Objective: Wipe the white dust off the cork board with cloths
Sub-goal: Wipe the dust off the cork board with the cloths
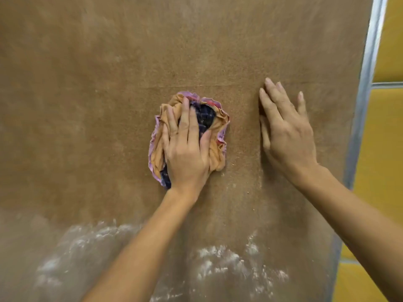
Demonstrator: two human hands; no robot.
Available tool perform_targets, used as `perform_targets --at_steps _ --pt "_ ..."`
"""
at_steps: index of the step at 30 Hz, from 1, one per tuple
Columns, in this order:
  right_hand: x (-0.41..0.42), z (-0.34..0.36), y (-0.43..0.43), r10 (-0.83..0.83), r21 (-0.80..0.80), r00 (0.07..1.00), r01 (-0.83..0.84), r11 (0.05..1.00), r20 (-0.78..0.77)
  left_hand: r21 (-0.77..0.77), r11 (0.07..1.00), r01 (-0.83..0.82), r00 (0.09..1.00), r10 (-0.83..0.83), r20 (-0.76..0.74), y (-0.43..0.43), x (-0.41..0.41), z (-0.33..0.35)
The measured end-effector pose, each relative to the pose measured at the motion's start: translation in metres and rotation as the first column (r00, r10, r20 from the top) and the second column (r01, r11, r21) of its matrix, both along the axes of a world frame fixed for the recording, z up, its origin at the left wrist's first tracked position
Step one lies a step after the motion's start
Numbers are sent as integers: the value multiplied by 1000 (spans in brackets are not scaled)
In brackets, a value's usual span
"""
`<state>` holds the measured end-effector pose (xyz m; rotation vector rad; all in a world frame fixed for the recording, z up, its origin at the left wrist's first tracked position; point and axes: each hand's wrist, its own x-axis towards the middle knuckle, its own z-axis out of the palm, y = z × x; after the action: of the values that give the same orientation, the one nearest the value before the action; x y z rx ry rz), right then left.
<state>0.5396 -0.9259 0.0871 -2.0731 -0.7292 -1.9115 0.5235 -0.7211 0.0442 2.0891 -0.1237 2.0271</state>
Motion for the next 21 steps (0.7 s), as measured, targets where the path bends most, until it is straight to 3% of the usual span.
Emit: perform_targets --at_steps 2,5,7,10,16,18,21 --pt "2 -9 -5 -31 -3 999 31 1000 13 138 990 11 1000 -9 -12 -24 1 -46" --pt "1 -15 -8 -67 -24 998 67 997 10 426 903 57 998 -44 -40 -31 0 -110" --pt "-2 -17 -14 -127 -38 992 128 991 12 481 874 72 997 -54 -51 -26 1 -120" --pt "-3 -15 -28 -179 40 984 179 983 19 419 907 48 999 -37 -35 -24 0 -95" --pt "18 -3 -87 -307 207 951 307 929 -33 107 994 -29 999 25 39 -44 12 -40" --pt "30 -3 -99 -242 175 970 245 954 -39 100 993 -60 998 57 31 -50 16 -50" --pt "42 -7 -102 -142 137 990 139 981 14 227 973 -50 999 48 15 -60 15 -78"
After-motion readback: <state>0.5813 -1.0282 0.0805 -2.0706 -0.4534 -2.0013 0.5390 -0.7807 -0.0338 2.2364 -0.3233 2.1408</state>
